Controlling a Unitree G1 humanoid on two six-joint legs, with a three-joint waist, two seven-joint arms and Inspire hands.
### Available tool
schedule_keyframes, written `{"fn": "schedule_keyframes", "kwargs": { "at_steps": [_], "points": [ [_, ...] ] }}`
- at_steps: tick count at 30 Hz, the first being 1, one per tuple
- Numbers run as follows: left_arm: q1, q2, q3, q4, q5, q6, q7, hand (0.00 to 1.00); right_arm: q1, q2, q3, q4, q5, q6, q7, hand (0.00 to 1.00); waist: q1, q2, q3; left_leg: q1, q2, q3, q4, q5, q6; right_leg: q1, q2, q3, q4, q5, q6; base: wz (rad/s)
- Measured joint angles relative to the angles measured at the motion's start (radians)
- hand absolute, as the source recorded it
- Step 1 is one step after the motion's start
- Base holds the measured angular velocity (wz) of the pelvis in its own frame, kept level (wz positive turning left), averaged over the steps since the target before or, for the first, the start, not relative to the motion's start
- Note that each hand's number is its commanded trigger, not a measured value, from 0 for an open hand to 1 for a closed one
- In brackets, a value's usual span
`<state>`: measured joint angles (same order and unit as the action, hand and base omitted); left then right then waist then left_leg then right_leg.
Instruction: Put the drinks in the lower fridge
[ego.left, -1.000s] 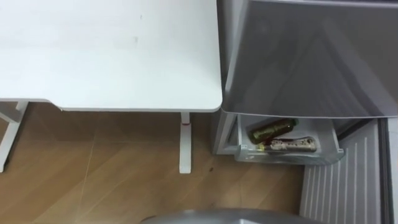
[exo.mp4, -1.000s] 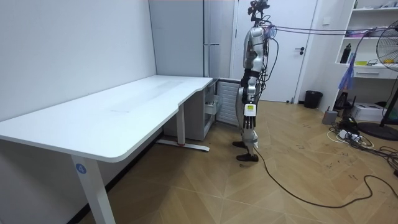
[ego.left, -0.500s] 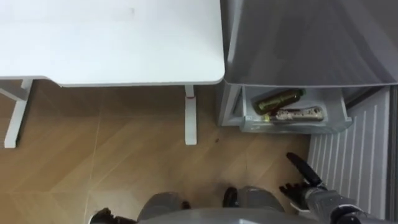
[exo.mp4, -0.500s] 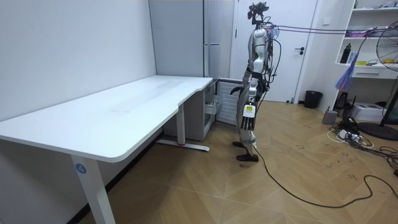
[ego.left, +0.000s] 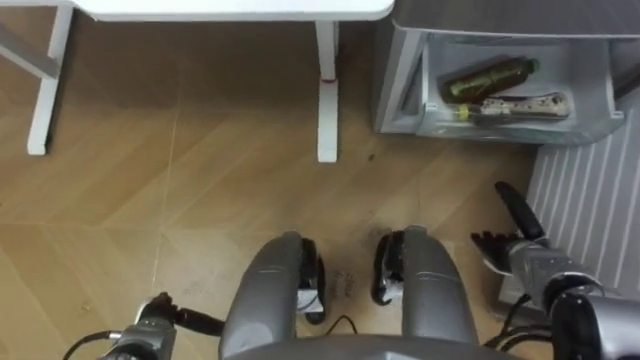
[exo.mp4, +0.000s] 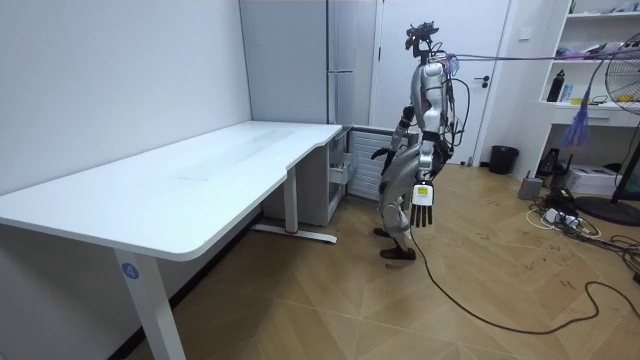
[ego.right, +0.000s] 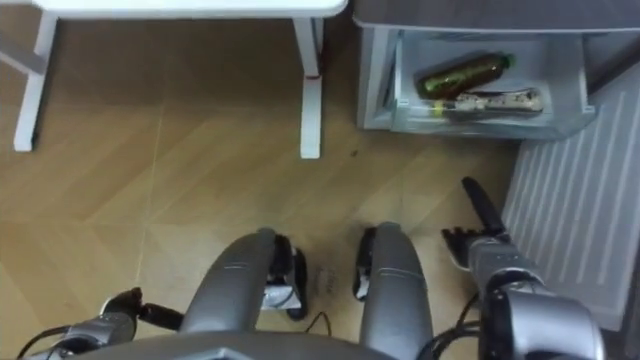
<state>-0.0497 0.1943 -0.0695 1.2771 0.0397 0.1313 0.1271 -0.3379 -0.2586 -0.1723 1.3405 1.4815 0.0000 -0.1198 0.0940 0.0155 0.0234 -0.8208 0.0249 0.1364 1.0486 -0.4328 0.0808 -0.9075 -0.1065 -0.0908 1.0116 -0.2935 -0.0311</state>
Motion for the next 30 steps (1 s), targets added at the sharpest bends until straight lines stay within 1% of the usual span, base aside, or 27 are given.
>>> {"fn": "schedule_keyframes", "kwargs": {
  "at_steps": [1, 2, 3, 4, 5, 6, 8, 9, 11, 12, 13, 14, 15, 16, 18, 19, 20, 22, 23, 24, 25, 26, 30],
  "points": [
    [0.003, 0.002, -0.022, 0.003, -0.02, -0.001, -0.003, 0.0, -0.015, -0.015, 0.001, -0.017, 0.005, -0.001, 0.002, 0.0, 0.0, 0.0, 0.0, -0.039, -0.003, 0.0, 0.036, -0.006, 0.003, -0.039, -0.001, 0.009, 0.038, -0.01, 0.002, 0.16],
    [0.003, 0.002, -0.024, 0.004, -0.039, -0.003, -0.007, 0.0, -0.032, -0.033, 0.0, -0.023, 0.0, -0.003, 0.009, 0.0, 0.0, -0.001, 0.0002, -0.075, -0.003, -0.001, 0.075, -0.017, 0.005, -0.075, -0.001, 0.013, 0.075, -0.019, 0.002, 0.13],
    [0.004, 0.003, -0.024, 0.004, -0.051, -0.004, -0.009, 0.0, -0.038, -0.042, 0.0, -0.024, -0.002, -0.004, 0.012, 0.0, 0.002, -0.001, 0.0004, -0.09, -0.002, -0.002, 0.094, -0.023, 0.006, -0.09, 0.001, 0.015, 0.092, -0.024, 0.001, 0.08],
    [0.003, 0.005, -0.024, 0.005, -0.06, -0.006, -0.013, 0.0, -0.046, -0.062, 0.005, -0.026, -0.003, -0.007, 0.02, 0.0, 0.018, -0.001, 0.0006, -0.118, -0.001, -0.007, 0.131, -0.035, 0.005, -0.115, -0.001, 0.014, 0.126, -0.036, 0.001, 0.07],
    [0.004, 0.01, -0.024, 0.003, -0.07, -0.008, -0.016, 0.0, -0.056, -0.08, 0.01, -0.026, -0.002, -0.013, 0.027, 0.0, 0.027, -0.004, 0.0, -0.149, -0.001, -0.01, 0.165, -0.046, 0.006, -0.144, -0.008, 0.013, 0.157, -0.046, 0.001, 0.09],
    [0.003, 0.013, -0.025, 0.0, -0.071, -0.008, -0.02, 0.0, -0.064, -0.09, 0.016, -0.026, 0.0, -0.015, 0.03, 0.0, 0.03, -0.004, 0.0, -0.167, -0.001, -0.012, 0.18, -0.049, 0.007, -0.16, -0.012, 0.012, 0.173, -0.05, 0.0, 0.1],
    [0.003, 0.024, -0.036, -0.002, -0.089, -0.009, -0.028, 0.0, -0.101, -0.128, 0.034, -0.027, 0.026, -0.024, 0.041, 0.0, 0.044, -0.007, 0.0019, -0.224, 0.0, -0.014, 0.243, -0.066, 0.013, -0.216, -0.014, 0.013, 0.23, -0.06, -0.003, 0.06],
    [0.006, 0.026, -0.038, -0.003, -0.092, -0.01, -0.029, 0.0, -0.106, -0.135, 0.034, -0.03, 0.04, -0.025, 0.043, 0.0, 0.047, -0.008, 0.0022, -0.232, -0.001, -0.014, 0.255, -0.069, 0.014, -0.224, -0.015, 0.014, 0.243, -0.065, -0.003, 0.07],
    [0.022, 0.05, -0.051, -0.019, -0.109, -0.018, -0.032, 0.0, -0.121, -0.152, 0.043, -0.08, 0.066, -0.026, 0.056, 0.0, 0.052, -0.02, 0.0079, -0.258, -0.002, -0.014, 0.29, -0.081, 0.016, -0.249, -0.025, 0.015, 0.281, -0.081, -0.003, 0.08],
    [0.024, 0.056, -0.051, -0.023, -0.116, -0.02, -0.032, 0.0, -0.127, -0.155, 0.043, -0.092, 0.07, -0.026, 0.062, 0.0, 0.053, -0.023, 0.0097, -0.266, -0.002, -0.015, 0.297, -0.082, 0.017, -0.256, -0.026, 0.014, 0.288, -0.084, -0.003, 0.08],
    [0.024, 0.065, -0.051, -0.023, -0.119, -0.022, -0.032, 0.0, -0.147, -0.164, 0.044, -0.105, 0.08, -0.026, 0.081, 0.0, 0.055, -0.026, 0.0112, -0.283, -0.002, -0.019, 0.314, -0.086, 0.018, -0.27, -0.027, 0.011, 0.302, -0.086, -0.004, 0.08],
    [0.025, 0.068, -0.052, -0.022, -0.123, -0.024, -0.032, 0.0, -0.163, -0.175, 0.043, -0.11, 0.085, -0.026, 0.095, 0.0, 0.056, -0.026, 0.0113, -0.292, -0.002, -0.023, 0.33, -0.091, 0.017, -0.277, -0.031, 0.008, 0.315, -0.092, -0.004, 0.08],
    [0.028, 0.068, -0.052, -0.023, -0.124, -0.025, -0.032, 0.0, -0.17, -0.179, 0.044, -0.116, 0.084, -0.027, 0.102, 0.0, 0.061, -0.026, 0.0116, -0.296, -0.003, -0.025, 0.339, -0.096, 0.017, -0.281, -0.031, 0.007, 0.324, -0.096, -0.004, 0.05],
    [0.037, 0.068, -0.052, -0.03, -0.127, -0.028, -0.032, 0.0, -0.183, -0.181, 0.043, -0.115, 0.087, -0.026, 0.084, 0.0, 0.064, -0.03, 0.0109, -0.303, -0.004, -0.029, 0.357, -0.104, 0.014, -0.285, -0.032, 0.007, 0.341, -0.106, -0.004, 0.04],
    [0.062, 0.069, -0.052, -0.062, -0.127, -0.028, -0.034, 0.0, -0.185, -0.182, 0.043, -0.118, 0.086, -0.015, 0.079, 0.0, 0.055, -0.04, 0.0108, -0.325, -0.007, -0.031, 0.39, -0.12, 0.023, -0.306, -0.036, 0.008, 0.372, -0.119, 0.0, 0.05],
    [0.066, 0.069, -0.052, -0.069, -0.127, -0.028, -0.036, 0.0, -0.186, -0.182, 0.043, -0.118, 0.086, -0.015, 0.079, 0.0, 0.053, -0.041, 0.0105, -0.333, -0.007, -0.031, 0.397, -0.121, 0.023, -0.313, -0.037, 0.009, 0.379, -0.121, 0.002, 0.05],
    [0.067, 0.069, -0.051, -0.079, -0.127, -0.028, -0.041, 0.0, -0.189, -0.184, 0.042, -0.119, 0.086, -0.016, 0.079, 0.0, 0.051, -0.042, 0.0105, -0.345, -0.011, -0.031, 0.41, -0.125, 0.03, -0.324, -0.044, 0.009, 0.391, -0.122, 0.004, 0.04],
    [0.067, 0.069, -0.052, -0.091, -0.127, -0.03, -0.048, 0.0, -0.191, -0.193, 0.042, -0.122, 0.088, -0.018, 0.073, 0.0, 0.049, -0.042, 0.0106, -0.356, -0.019, -0.026, 0.422, -0.128, 0.035, -0.338, -0.055, 0.014, 0.406, -0.126, 0.01, 0.06],
    [0.07, 0.071, -0.052, -0.103, -0.128, -0.031, -0.05, 0.0, -0.192, -0.198, 0.043, -0.126, 0.095, -0.02, 0.067, 0.0, 0.049, -0.043, 0.0108, -0.362, -0.024, -0.02, 0.427, -0.129, 0.038, -0.348, -0.06, 0.021, 0.417, -0.13, 0.016, 0.0],
    [0.074, 0.071, -0.052, -0.111, -0.131, -0.033, -0.05, 0.0, -0.193, -0.2, 0.043, -0.129, 0.099, -0.021, 0.065, 0.0, 0.049, -0.044, 0.0113, -0.366, -0.025, -0.016, 0.43, -0.13, 0.04, -0.354, -0.062, 0.025, 0.422, -0.131, 0.018, 0.0],
    [0.083, 0.075, -0.052, -0.121, -0.15, -0.044, -0.053, 0.0, -0.193, -0.203, 0.044, -0.138, 0.11, -0.021, 0.065, 0.0, 0.049, -0.051, 0.014, -0.374, -0.03, -0.006, 0.432, -0.131, 0.041, -0.369, -0.067, 0.037, 0.432, -0.137, 0.024, -0.04],
    [0.087, 0.076, -0.052, -0.121, -0.163, -0.049, -0.055, 0.0, -0.193, -0.21, 0.053, -0.139, 0.126, -0.022, 0.065, 0.0, 0.053, -0.051, 0.0144, -0.381, -0.037, -0.006, 0.435, -0.131, 0.042, -0.377, -0.069, 0.04, 0.436, -0.139, 0.026, -0.05],
    [0.113, 0.087, -0.056, -0.136, -0.167, -0.05, -0.062, 0.0, -0.202, -0.218, 0.072, -0.144, 0.136, -0.028, 0.063, 0.0, 0.055, -0.053, 0.0152, -0.407, -0.038, -0.006, 0.44, -0.131, 0.042, -0.403, -0.072, 0.04, 0.437, -0.139, 0.026, -0.01]
  ]
}}
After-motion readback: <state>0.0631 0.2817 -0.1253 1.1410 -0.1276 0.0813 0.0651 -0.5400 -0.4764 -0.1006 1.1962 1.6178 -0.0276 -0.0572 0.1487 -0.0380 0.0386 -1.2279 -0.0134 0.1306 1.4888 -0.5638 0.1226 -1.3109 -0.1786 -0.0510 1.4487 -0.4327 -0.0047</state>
